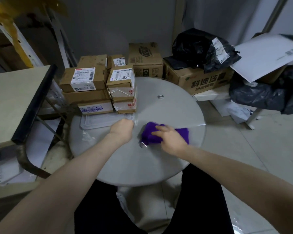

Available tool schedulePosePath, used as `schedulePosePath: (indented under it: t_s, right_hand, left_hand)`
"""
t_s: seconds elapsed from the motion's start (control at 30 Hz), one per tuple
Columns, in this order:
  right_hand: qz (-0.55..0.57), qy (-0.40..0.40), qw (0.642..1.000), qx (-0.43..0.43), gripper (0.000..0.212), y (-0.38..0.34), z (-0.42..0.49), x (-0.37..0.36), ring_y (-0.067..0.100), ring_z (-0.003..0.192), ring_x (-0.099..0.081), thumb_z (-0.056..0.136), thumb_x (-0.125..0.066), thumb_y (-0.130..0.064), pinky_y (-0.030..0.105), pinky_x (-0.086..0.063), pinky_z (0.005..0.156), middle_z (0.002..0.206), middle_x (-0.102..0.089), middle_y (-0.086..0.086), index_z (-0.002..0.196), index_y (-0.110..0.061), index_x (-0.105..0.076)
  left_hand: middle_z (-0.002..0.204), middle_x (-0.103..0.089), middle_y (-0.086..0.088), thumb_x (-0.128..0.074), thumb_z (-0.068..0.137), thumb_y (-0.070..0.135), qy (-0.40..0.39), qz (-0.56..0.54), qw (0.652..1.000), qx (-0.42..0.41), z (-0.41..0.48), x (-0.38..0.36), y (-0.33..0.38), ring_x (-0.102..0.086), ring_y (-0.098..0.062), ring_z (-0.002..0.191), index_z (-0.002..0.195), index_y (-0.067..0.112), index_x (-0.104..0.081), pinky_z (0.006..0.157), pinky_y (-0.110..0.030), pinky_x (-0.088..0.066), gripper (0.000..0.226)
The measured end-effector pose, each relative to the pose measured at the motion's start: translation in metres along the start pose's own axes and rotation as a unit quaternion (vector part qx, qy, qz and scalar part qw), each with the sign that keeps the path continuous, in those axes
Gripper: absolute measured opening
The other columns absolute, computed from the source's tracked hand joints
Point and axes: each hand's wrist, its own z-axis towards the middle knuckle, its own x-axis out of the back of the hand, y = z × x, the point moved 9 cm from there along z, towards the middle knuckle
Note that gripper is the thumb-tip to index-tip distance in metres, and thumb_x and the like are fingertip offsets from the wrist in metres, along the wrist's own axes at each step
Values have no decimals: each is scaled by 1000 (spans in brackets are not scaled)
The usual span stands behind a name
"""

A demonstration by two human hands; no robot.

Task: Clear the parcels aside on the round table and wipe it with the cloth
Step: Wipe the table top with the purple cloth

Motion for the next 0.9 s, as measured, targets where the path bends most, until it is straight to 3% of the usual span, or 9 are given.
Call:
schedulePosePath:
  t_s: [0.13,0.23,0.3,0.37,0.53,0.6,0.7,0.8,0.9]
  right_hand:
    - [-12,-103,957,271,55,-96,-63,-47,38,138,-31,79,-58,-5,47,-29,109,148,-43,12,132,-19,-57]
    - [-46,-119,928,350,44,-71,-72,-44,38,126,-45,76,-52,-18,43,-37,104,135,-57,11,116,-17,-69]
    - [-40,-90,953,286,47,-26,-54,-25,39,120,-51,71,-46,-20,40,-39,105,129,-61,11,109,-16,-72]
    - [-46,-54,981,183,50,26,-36,-9,42,118,-53,66,-48,-10,48,-43,104,129,-61,11,110,-17,-72]
    - [-1,57,991,-118,58,113,-1,42,35,137,-30,81,-54,-3,42,-29,113,152,-36,5,133,-27,-55]
    - [22,116,987,-108,63,108,5,52,36,137,-28,80,-55,-2,44,-31,111,154,-28,10,137,-26,-50]
    - [-87,-18,995,44,63,78,15,14,29,143,-19,86,-51,-16,50,-26,112,159,-18,-1,142,-39,-38]
    - [-86,-31,995,-38,57,107,47,20,28,143,-19,91,-46,-16,48,-25,112,158,-21,-4,142,-41,-37]
    - [-43,73,986,-140,54,141,72,66,35,137,-28,90,-47,-9,47,-34,108,154,-28,6,139,-30,-45]
  left_hand:
    - [128,-56,-14,-48,85,0,6,4,1000,12,4,-1,-7,-54,-32,120,129,14,-54,94,-42,-49,46]
    - [129,-54,-14,-49,85,3,-3,1,1000,22,9,-3,-10,-53,-32,120,132,16,-51,94,-43,-49,48]
    - [129,-54,-14,-49,85,5,-13,-4,1000,21,16,-4,-6,-53,-31,121,130,14,-52,96,-42,-49,47]
    - [129,-54,-14,-50,85,7,-17,-6,1000,16,24,-2,3,-54,-31,122,127,12,-56,97,-42,-48,43]
    - [124,-59,-15,-51,86,10,-5,-5,1000,12,38,6,20,-58,-32,118,119,7,-61,93,-41,-49,34]
    - [124,-60,-16,-52,87,9,-5,5,1000,17,45,7,19,-58,-33,118,118,5,-62,93,-40,-49,33]
    - [124,-61,-17,-52,86,5,-11,18,999,27,57,10,15,-58,-34,118,119,4,-60,93,-40,-49,33]
    - [124,-62,-17,-51,86,1,-10,41,999,34,65,15,16,-59,-34,118,120,2,-60,94,-40,-49,35]
    - [123,-63,-16,-52,86,0,-13,54,998,37,70,18,17,-60,-34,117,120,4,-60,91,-41,-50,35]
